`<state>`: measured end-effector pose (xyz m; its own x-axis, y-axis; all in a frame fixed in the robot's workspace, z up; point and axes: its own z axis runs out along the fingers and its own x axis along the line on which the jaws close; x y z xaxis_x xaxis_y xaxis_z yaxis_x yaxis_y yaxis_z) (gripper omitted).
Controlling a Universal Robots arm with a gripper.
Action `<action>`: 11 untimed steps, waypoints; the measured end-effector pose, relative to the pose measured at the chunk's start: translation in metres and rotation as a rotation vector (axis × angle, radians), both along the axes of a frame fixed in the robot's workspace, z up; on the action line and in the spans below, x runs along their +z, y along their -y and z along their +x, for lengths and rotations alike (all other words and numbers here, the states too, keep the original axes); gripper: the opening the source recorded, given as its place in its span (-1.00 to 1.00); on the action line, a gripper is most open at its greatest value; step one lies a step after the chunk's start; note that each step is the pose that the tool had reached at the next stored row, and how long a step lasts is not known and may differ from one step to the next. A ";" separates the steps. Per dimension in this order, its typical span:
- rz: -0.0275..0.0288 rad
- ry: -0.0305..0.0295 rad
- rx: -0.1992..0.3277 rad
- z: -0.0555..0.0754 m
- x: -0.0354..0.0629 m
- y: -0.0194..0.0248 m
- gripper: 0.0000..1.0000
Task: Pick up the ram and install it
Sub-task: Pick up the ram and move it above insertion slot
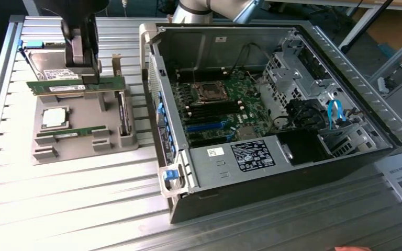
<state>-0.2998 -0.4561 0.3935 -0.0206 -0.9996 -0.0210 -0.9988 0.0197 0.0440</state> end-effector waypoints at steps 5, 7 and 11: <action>-0.0001 -0.0013 0.001 0.017 0.0000 0.0000 -0.76; 0.0000 -0.0015 0.001 0.021 0.0000 0.0000 -0.76; -0.0001 -0.0016 0.001 0.028 0.0000 0.0000 -0.76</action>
